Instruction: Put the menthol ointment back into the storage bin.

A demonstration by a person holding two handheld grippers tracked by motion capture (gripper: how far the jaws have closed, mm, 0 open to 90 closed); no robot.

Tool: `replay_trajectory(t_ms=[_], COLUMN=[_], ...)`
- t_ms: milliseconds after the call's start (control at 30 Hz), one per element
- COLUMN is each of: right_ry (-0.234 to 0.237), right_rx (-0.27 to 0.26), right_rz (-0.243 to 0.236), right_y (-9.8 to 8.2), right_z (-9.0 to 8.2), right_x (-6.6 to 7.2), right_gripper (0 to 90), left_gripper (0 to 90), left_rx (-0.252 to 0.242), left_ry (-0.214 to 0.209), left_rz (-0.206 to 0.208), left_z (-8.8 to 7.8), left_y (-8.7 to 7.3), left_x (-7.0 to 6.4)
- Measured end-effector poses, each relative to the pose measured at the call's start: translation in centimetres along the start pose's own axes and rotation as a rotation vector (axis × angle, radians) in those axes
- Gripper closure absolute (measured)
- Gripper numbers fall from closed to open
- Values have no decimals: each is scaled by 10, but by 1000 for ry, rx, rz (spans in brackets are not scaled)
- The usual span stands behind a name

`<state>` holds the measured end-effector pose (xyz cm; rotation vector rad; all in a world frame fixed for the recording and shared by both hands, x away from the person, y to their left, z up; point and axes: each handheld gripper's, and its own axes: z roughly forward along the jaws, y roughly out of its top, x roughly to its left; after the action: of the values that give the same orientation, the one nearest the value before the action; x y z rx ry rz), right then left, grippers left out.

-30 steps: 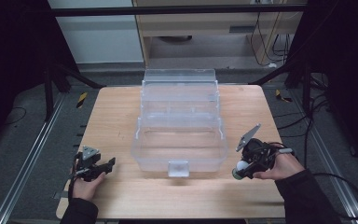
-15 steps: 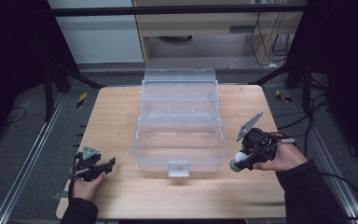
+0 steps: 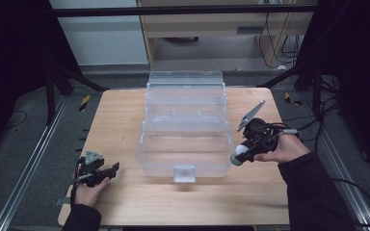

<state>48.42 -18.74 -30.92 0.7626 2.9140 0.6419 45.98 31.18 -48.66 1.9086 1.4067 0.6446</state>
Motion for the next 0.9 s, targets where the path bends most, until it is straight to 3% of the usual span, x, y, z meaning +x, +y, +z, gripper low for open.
replay_trajectory(t_ms=[300, 667, 900], right_ry=[-2, -6, -16], right_rx=[-15, -31, -11], right_rz=[-5, -3, -17], right_y=[15, 29, 34], right_z=[5, 25, 43], right_x=[-8, -16, -17], right_gripper=[503, 503, 503], left_gripper=[347, 349, 350], left_rx=[-3, -2, -3], left_ry=[0, 3, 2], left_rz=[1, 0, -1], left_z=[0, 0, 0], left_y=[0, 0, 0], left_x=[0, 0, 1])
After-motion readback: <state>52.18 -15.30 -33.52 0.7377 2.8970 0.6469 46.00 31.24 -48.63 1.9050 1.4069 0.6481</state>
